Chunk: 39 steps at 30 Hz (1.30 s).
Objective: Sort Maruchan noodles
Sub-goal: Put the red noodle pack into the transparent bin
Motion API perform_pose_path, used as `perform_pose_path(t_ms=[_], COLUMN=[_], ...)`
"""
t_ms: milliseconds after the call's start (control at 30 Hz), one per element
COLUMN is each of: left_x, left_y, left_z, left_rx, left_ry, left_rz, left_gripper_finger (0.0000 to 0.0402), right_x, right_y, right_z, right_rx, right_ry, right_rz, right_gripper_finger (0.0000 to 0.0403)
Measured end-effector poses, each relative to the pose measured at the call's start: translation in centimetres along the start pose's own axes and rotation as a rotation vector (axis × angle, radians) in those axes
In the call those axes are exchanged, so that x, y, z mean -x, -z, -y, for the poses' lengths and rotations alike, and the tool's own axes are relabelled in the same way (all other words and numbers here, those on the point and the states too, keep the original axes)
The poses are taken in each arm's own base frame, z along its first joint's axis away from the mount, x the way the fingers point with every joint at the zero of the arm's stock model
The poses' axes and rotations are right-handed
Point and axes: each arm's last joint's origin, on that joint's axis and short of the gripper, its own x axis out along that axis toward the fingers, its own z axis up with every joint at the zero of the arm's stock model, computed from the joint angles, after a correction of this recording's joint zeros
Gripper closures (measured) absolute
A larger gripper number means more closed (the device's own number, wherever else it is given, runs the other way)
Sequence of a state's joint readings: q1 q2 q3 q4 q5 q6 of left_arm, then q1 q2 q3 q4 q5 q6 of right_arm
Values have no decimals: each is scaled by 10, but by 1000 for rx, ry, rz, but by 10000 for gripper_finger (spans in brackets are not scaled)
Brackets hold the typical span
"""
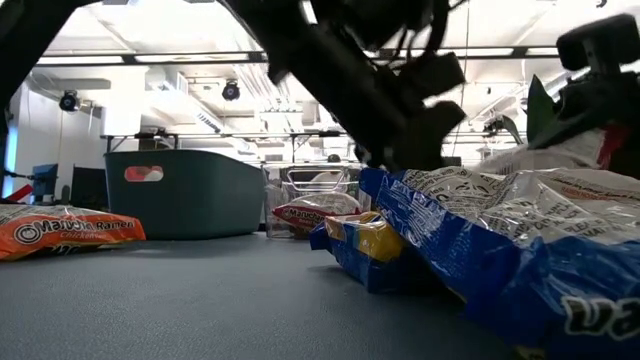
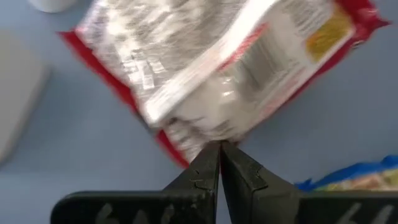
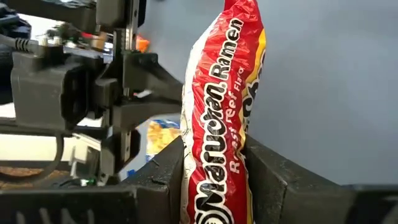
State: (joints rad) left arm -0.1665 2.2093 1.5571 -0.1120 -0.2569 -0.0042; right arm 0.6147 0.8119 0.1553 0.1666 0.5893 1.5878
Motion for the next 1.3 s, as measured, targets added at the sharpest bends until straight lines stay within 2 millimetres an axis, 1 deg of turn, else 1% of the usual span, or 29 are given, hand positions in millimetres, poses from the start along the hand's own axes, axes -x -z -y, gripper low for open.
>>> perform_pose_path(t_ms=[100,200,300,367,467,533,667,767,833,900,967,1100,1167,1300], left_x=[16,37,63,82,114,136,178,209,225,236,243,251,254,258], left_y=[-4,-9,-10,-7,-2,3,17,29,39,51,63,82,89,92], left_z=[-6,-13,-20,-26,-35,-41,-53,-61,-65,-68,-69,-71,-72,-73], left_rx=[-27,-43,-50,-46,-23,0,52,102,135,160,186,208,206,189], left_ry=[-52,-81,-116,-142,-170,-189,-213,-219,-219,-216,-213,-205,-206,-218], left_rz=[-3,19,45,64,129,185,315,444,530,597,661,732,743,754], left_gripper_finger=[401,401,401,402,401,401,402,402,402,402,402,402,402,402], right_x=[1,1,1,1,2,3,3,3,2,-1,-4,-17,-28,-55], right_y=[-1,-1,-2,-2,-3,-4,-10,-18,-25,-33,-41,-61,-74,-103], right_z=[-3,-3,-4,-6,-15,-28,-61,-85,-100,-114,-126,-150,-159,-171], right_rx=[16,26,39,55,109,161,290,408,479,545,611,732,784,863], right_ry=[-22,-27,-36,-52,-80,-101,-123,-76,-30,18,63,146,178,249], right_rz=[16,30,45,59,82,105,153,191,212,237,259,306,310,272], right_gripper_finger=[283,284,284,284,284,284,284,284,284,284,284,284,284,284])
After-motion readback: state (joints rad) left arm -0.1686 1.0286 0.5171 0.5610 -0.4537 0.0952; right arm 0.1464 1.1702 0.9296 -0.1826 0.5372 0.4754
